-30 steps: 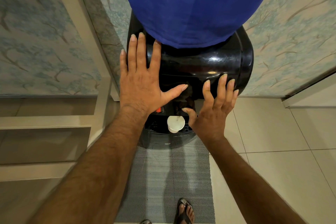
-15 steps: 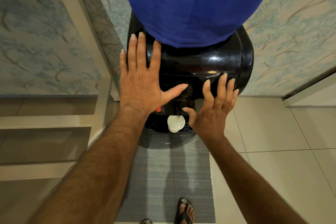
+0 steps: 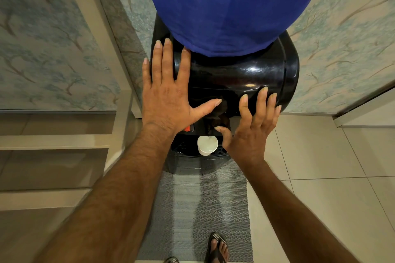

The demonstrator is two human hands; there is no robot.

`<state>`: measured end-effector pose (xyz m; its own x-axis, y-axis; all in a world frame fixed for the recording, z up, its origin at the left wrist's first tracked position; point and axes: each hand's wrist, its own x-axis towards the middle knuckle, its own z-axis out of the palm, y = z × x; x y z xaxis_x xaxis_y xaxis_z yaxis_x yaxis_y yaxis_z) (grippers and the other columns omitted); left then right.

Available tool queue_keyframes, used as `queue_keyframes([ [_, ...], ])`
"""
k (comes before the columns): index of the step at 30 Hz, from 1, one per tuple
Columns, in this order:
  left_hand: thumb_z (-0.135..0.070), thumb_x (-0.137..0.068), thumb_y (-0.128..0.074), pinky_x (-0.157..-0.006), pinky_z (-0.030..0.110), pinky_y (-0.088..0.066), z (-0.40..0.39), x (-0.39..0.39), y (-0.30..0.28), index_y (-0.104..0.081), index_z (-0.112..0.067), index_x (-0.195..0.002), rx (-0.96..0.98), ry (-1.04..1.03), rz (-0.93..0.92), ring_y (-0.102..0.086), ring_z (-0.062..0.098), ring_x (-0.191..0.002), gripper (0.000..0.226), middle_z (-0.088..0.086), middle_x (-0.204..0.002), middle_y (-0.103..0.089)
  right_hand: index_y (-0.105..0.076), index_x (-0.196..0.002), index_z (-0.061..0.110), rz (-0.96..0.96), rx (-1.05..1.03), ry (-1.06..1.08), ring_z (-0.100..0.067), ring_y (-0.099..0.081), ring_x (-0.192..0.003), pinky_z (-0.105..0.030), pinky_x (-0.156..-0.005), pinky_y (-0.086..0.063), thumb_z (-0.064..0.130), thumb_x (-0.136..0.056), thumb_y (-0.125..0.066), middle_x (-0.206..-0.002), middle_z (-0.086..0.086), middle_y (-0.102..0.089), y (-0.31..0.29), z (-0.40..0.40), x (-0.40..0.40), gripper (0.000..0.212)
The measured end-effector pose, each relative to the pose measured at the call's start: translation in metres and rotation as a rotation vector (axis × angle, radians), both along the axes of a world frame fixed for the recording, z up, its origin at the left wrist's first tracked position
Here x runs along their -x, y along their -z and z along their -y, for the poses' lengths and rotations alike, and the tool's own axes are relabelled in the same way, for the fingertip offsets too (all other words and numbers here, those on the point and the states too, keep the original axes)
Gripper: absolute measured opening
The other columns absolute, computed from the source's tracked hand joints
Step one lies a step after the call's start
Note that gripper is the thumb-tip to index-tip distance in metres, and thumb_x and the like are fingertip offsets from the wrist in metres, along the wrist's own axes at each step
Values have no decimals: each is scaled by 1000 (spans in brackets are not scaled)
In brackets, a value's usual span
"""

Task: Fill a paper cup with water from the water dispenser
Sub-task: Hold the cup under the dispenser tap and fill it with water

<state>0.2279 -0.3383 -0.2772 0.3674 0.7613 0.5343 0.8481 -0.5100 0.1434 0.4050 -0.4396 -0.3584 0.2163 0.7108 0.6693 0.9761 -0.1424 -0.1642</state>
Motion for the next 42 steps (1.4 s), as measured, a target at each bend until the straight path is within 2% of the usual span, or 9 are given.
queue_keyframes([
  [8,-95,-78,-39,-124,62,-17,1,1,-2,-23,-11,-159,9,2,-14,-10,40,-156,118,26,-166,-16,-27,-147,11,-3,39,-3,-51,-11,-146,-72,-118,-12,48,-79,-80,-156,-26,-12,-4,3,3,94],
  [13,-95,-78,-38,-124,61,-16,1,1,-3,-22,-11,-160,19,1,-19,-9,40,-156,118,26,-167,-15,-28,-149,8,-4,46,-64,-54,-13,-147,-72,-118,-12,46,-68,-88,-157,-30,-14,-8,10,0,108],
  [18,-95,-78,-38,-124,61,-16,2,1,-4,-23,-11,-160,15,1,-18,-10,40,-156,118,26,-166,-16,-39,-144,11,-92,-27,-119,-44,-26,-148,-62,-117,-23,51,-77,-76,-156,-27,-30,-1,34,-1,87],
  [21,-94,-78,-39,-124,62,-17,1,1,-3,-24,-10,-159,7,3,-18,-10,41,-155,117,26,-166,-16,-49,-133,15,-320,-3,-90,-30,-44,-133,-40,-111,-31,49,-77,-78,-141,-18,-50,30,61,10,71],
  [25,-93,-79,-40,-124,61,-17,1,1,-2,-27,-10,-159,-5,-1,-8,-12,41,-155,116,26,-166,-18,-49,-136,14,-728,327,-22,-20,-47,-126,-44,-103,-48,49,-76,-83,-134,-9,-52,74,75,23,78],
  [28,-93,-79,-41,-124,61,-17,1,2,-2,-26,-10,-159,-3,6,-5,-12,41,-155,117,26,-166,-18,-39,-146,14,-855,542,55,-26,-49,-132,-38,-104,-46,49,-69,-87,-144,-10,-49,94,59,28,97],
  [32,-93,-79,-42,-124,61,-17,1,1,-2,-29,-9,-158,-15,8,5,-13,42,-155,116,26,-165,-20,-31,-149,12,-838,733,156,-30,-46,-136,-43,-105,-47,58,-64,-87,-150,-13,-43,109,27,28,112],
  [36,-94,-78,-41,-123,62,-18,0,1,-2,-29,-9,-158,-9,9,5,-13,42,-155,117,26,-165,-20,-43,-134,8,-706,784,155,-30,-56,-118,-41,-91,-55,63,-63,-85,-130,-11,-53,115,9,29,99],
  [42,-95,-77,-40,-123,62,-19,-1,1,1,-28,-9,-159,-8,5,3,-14,41,-155,119,27,-165,-19,-54,-133,16,-642,838,181,-25,-61,-113,-39,-84,-58,68,-68,-77,-126,-5,-60,116,-8,37,86],
])
